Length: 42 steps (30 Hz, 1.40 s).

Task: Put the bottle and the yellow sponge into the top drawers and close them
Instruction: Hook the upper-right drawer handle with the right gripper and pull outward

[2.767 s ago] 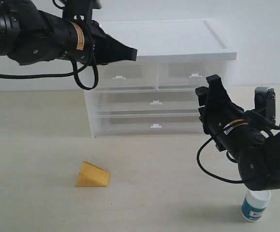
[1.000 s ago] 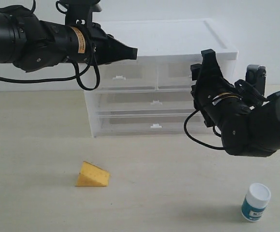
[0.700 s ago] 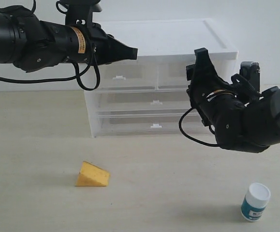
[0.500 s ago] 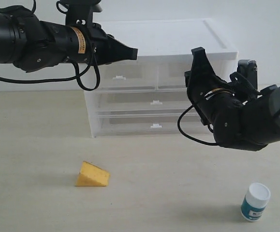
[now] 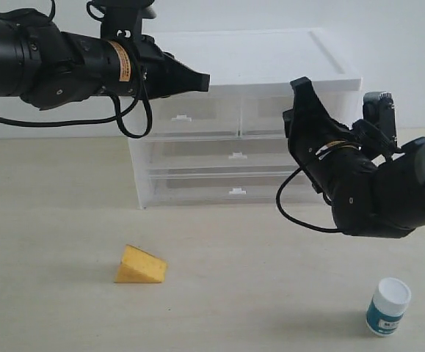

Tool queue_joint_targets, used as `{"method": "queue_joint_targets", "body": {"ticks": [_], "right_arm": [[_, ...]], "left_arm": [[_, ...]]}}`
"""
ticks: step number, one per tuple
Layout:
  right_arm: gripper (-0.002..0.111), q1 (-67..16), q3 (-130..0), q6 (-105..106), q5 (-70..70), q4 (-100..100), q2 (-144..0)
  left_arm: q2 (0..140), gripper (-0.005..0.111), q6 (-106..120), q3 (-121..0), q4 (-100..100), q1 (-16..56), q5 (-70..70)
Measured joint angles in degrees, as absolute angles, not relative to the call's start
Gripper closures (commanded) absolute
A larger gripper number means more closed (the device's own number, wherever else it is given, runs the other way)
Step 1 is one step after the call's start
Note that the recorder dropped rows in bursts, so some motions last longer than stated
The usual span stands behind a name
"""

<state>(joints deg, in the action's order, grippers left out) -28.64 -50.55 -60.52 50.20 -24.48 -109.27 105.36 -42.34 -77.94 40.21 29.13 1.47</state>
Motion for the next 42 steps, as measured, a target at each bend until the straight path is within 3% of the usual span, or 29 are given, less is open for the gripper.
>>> {"method": "queue_joint_targets", "body": {"ticks": [42], "right_arm": [[0.108, -29.4, -31.2, -69.4, 44.4, -14.1, -92.3]], "left_arm": [[105.5, 0.103, -42.4, -77.9, 40.2, 29.1, 1.2]]}}
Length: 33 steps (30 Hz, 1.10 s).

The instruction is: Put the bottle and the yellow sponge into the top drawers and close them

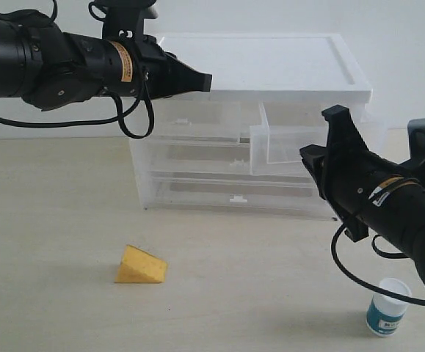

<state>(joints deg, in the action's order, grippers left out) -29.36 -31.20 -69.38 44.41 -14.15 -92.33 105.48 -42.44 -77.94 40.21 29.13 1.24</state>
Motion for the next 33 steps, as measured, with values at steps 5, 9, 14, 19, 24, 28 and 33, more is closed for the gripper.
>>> {"method": "queue_joint_targets", "body": {"ticks": [5, 9, 14, 19, 24, 28, 33], "right_arm": [[0.108, -29.4, -31.1, -69.4, 44.6, -13.9, -92.3], [0.108, -29.4, -31.3, -69.4, 44.4, -13.9, -92.3], [0.108, -29.4, -31.3, -69.4, 44.4, -14.3, -92.3], [0.108, -29.4, -31.3, -69.0, 44.4, -15.0, -92.3], [0.108, -29.4, -31.3, -67.9, 44.4, -15.3, -92.3], [0.108, -29.4, -31.3, -67.9, 44.4, -15.4, -92.3], [0.108, -29.4, -31.3, -67.3, 44.4, -15.4, -92.3]], "left_arm": [[105.5, 0.103, -42.7, -77.9, 40.2, 29.1, 1.2], [105.3, 0.103, -42.8, -77.9, 40.2, 29.1, 1.2], [102.2, 0.103, -42.1, -77.6, 40.2, 29.3, 7.8], [97.7, 0.103, -37.9, -75.8, 40.1, 31.3, 10.8], [93.2, 0.103, -36.3, -71.5, 40.0, 35.7, 12.6], [93.0, 0.103, -36.3, -69.3, 39.2, 37.5, 12.9], [95.3, 0.103, -36.1, -69.0, 37.2, 37.7, 6.2]]}}
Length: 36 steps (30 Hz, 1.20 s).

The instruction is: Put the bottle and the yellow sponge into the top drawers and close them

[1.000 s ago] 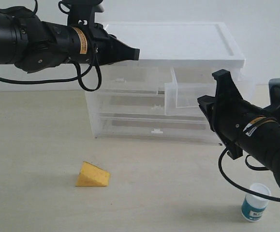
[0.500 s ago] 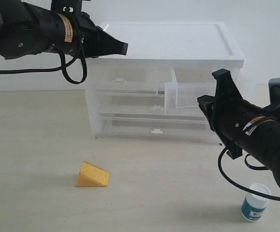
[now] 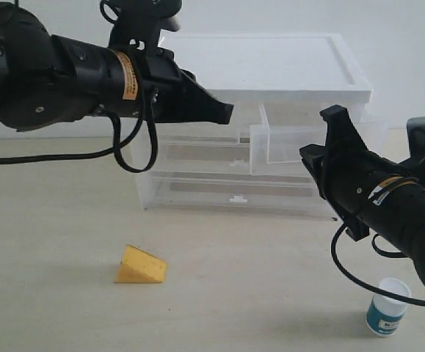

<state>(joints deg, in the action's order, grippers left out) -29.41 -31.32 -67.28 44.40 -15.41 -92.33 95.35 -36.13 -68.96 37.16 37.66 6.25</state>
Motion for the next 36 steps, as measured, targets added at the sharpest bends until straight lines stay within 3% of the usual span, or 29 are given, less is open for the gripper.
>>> {"method": "queue_joint_targets", "body": {"ticks": [17, 36], "right_arm": [[0.108, -29.4, -31.3, -66.7, 44.4, -14.8, -92.3], [0.108, -29.2, -27.9, -71.8, 47.0, -8.0, -92.1]], "left_arm": [[106.4, 0.103, -36.7, -76.8, 36.6, 36.0, 0.3], [108.5, 0.103, -37.3, -77.2, 36.8, 34.5, -2.7]]}}
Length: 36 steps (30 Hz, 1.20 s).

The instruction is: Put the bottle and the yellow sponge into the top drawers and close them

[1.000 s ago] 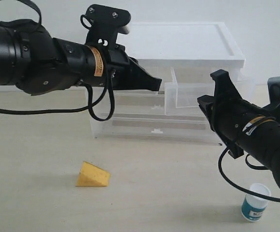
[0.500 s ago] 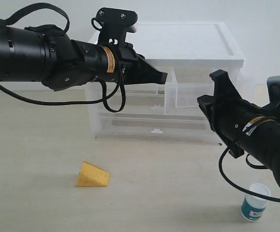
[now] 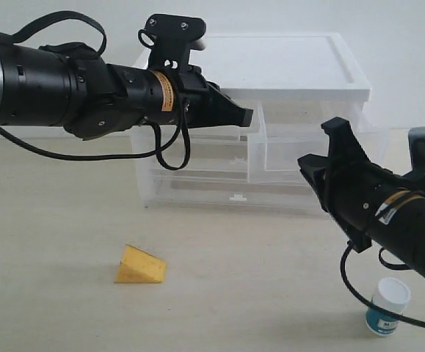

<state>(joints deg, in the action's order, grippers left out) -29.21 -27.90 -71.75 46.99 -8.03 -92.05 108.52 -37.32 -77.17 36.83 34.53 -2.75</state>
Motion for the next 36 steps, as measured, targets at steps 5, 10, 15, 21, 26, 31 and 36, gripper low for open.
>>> {"method": "queue_joint_targets", "body": {"ticks": [5, 10, 15, 21, 26, 31, 36], "right_arm": [[0.108, -29.2, -24.3, -78.0, 52.5, -3.5, -92.1], [0.108, -29.2, -21.5, -81.9, 56.6, 0.0, -92.1], [0.108, -29.2, -17.0, -84.0, 61.8, 1.3, -92.1], [0.097, -29.2, -15.9, -83.8, 64.3, 2.7, -92.1], [0.037, -29.2, -15.9, -76.0, 64.4, 3.4, -92.1], [0.035, -29.2, -15.7, -71.3, 63.3, 8.0, -92.1], [0.037, -29.2, -15.5, -70.1, 61.4, 18.7, -92.1]], "left_arm": [[108.5, 0.103, -37.3, -77.2, 36.8, 34.4, -3.2], [108.8, 0.103, -37.3, -77.2, 36.8, 34.3, -3.5], [108.9, 0.103, -37.9, -77.3, 36.8, 34.1, -3.6], [108.9, 0.103, -38.3, -77.3, 36.8, 34.1, -3.6], [108.9, 0.103, -38.4, -77.3, 36.8, 34.1, -3.6], [108.9, 0.103, -38.4, -77.3, 36.8, 34.1, -3.6], [108.9, 0.103, -38.4, -77.3, 36.8, 34.0, -3.6]]}}
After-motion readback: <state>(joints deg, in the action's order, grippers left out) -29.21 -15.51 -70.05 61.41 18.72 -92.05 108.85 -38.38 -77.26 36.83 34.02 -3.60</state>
